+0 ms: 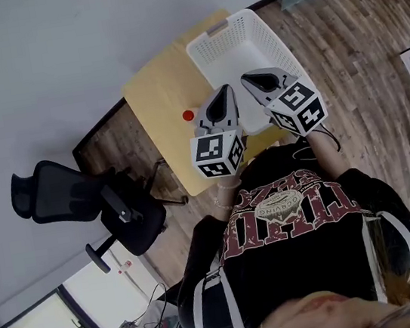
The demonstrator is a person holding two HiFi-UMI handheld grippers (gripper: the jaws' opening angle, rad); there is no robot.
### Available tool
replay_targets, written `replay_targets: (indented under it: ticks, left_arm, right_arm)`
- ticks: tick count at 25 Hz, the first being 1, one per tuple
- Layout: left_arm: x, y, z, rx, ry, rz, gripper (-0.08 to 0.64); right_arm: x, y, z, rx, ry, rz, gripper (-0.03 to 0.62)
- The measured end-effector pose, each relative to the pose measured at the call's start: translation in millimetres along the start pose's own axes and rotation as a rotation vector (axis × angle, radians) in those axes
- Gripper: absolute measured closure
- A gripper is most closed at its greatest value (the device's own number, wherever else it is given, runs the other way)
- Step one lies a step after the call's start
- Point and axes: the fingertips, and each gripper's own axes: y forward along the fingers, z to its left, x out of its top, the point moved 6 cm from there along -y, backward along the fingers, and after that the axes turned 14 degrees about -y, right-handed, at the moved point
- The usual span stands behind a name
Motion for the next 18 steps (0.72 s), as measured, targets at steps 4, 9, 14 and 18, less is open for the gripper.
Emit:
replay_targets:
  ticks: [4,9,14,18]
  left_arm:
    - [1.9,-2.5,-1.8,-0.001,0.003,-0.008,0.512]
    - [2.3,-3.9,-2.4,0.000,0.008,-0.008,0.512]
    - [2.0,-6.2,-1.1,-0.004,0.011,-0.005,0.512]
    - [1.2,-3.9,-3.2,-0.007,0.012,-0.003,0.512]
  right_arm:
    - [0.4,-0.5,1.6,0.004,-0.011,0.006,0.574]
    - [1.4,-0.8,2.3,0.002,-0.010,0.001,0.574]
    - [3.8,1.8,6.3,0.007,-0.015,-0.001,0.574]
    - [2.5,1.1,5.5,0.011,-0.018,-0.001,0.574]
